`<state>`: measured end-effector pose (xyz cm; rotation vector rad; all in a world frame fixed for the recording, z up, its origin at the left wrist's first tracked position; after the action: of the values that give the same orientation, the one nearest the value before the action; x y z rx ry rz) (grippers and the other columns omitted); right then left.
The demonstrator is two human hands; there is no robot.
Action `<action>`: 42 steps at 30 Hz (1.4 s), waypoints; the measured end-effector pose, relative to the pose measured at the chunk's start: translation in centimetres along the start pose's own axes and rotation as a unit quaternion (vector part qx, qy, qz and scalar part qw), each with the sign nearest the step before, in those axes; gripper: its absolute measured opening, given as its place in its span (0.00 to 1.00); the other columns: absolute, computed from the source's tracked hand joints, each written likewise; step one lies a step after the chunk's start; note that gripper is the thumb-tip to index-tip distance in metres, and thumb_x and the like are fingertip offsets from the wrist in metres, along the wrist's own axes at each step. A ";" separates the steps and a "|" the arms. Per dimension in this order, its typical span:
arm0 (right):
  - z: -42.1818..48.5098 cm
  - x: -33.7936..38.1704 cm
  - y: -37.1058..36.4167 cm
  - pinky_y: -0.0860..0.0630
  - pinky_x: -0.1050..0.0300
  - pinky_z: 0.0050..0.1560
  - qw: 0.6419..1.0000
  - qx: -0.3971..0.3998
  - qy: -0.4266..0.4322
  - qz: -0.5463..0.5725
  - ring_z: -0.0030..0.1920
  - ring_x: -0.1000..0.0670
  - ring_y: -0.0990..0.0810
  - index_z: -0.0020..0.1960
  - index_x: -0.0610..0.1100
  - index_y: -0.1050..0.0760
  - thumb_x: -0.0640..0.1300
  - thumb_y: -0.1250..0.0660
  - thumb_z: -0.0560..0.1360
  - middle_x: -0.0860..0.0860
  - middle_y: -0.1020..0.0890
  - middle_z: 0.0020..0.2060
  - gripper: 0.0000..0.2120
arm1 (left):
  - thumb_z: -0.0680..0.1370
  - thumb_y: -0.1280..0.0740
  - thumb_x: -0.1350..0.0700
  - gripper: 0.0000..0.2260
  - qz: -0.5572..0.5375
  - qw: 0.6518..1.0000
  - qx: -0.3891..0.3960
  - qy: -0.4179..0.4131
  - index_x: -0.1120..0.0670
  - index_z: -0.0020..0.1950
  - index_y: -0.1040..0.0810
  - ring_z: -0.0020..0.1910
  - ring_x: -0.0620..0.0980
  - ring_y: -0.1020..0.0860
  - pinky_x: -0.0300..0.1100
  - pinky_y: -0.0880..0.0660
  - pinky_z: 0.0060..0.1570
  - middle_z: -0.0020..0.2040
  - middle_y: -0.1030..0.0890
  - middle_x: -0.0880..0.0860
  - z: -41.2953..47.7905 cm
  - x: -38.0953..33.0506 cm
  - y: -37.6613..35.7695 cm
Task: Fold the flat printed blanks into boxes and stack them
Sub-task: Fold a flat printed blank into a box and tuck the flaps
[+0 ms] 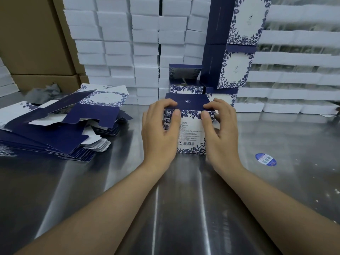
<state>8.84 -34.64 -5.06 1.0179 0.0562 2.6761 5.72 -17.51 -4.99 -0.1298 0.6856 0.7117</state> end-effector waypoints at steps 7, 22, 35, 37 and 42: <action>0.3 -0.8 -0.3 0.27 0.60 0.68 0.999 0.003 -0.029 0.032 0.71 0.51 0.25 0.60 0.52 0.21 0.44 0.35 0.85 0.53 0.23 0.66 0.06 | 0.85 0.32 0.53 0.04 -0.041 0.999 -0.010 0.031 0.48 0.58 0.20 0.65 0.43 0.24 0.48 0.21 0.58 0.64 0.24 0.45 0.3 1.1 0.0; -0.8 -1.4 -1.2 0.21 0.42 0.64 0.995 0.076 -0.051 -0.038 0.68 0.52 0.25 0.74 0.61 0.34 0.31 0.31 0.76 0.58 0.28 0.70 0.36 | 0.76 0.31 0.64 0.34 0.031 0.996 0.063 0.061 0.34 0.73 0.35 0.60 0.44 0.22 0.51 0.17 0.54 0.69 0.32 0.42 -0.5 1.6 -0.7; -0.9 -1.8 -1.8 0.23 0.46 0.67 0.988 0.109 -0.072 -0.082 0.68 0.57 0.24 0.72 0.68 0.34 0.53 0.32 0.82 0.64 0.24 0.68 0.22 | 0.82 0.36 0.43 0.17 0.074 0.986 0.137 0.060 0.29 0.70 0.32 0.56 0.35 0.28 0.39 0.31 0.61 0.77 0.40 0.41 -1.2 1.3 -1.8; -0.9 -1.3 -1.9 0.26 0.50 0.69 0.991 0.094 -0.054 -0.079 0.71 0.60 0.29 0.67 0.66 0.30 0.55 0.34 0.83 0.60 0.26 0.69 0.14 | 0.84 0.38 0.42 0.12 0.039 0.989 0.132 0.052 0.32 0.67 0.28 0.68 0.32 0.33 0.33 0.35 0.66 0.78 0.42 0.42 -1.2 1.1 -1.8; -1.0 -0.2 -1.8 0.43 0.79 0.65 0.993 0.072 -0.009 -0.092 0.71 0.72 0.38 0.57 0.59 0.23 0.47 0.35 0.85 0.54 0.33 0.73 0.07 | 0.84 0.38 0.43 0.06 0.062 0.995 0.072 -0.002 0.38 0.56 0.22 0.80 0.42 0.43 0.19 0.47 0.65 0.80 0.40 0.43 -0.9 0.5 -1.1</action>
<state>8.81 -32.93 -6.16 1.0257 0.3275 2.5250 6.24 -18.41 -6.09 0.0477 0.7448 0.7787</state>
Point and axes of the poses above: each hand's wrist, its own z-axis towards the middle knuckle, its own y-axis out of the back of the hand, x = y × z, the point moved 6 cm from there along z, towards the middle knuckle
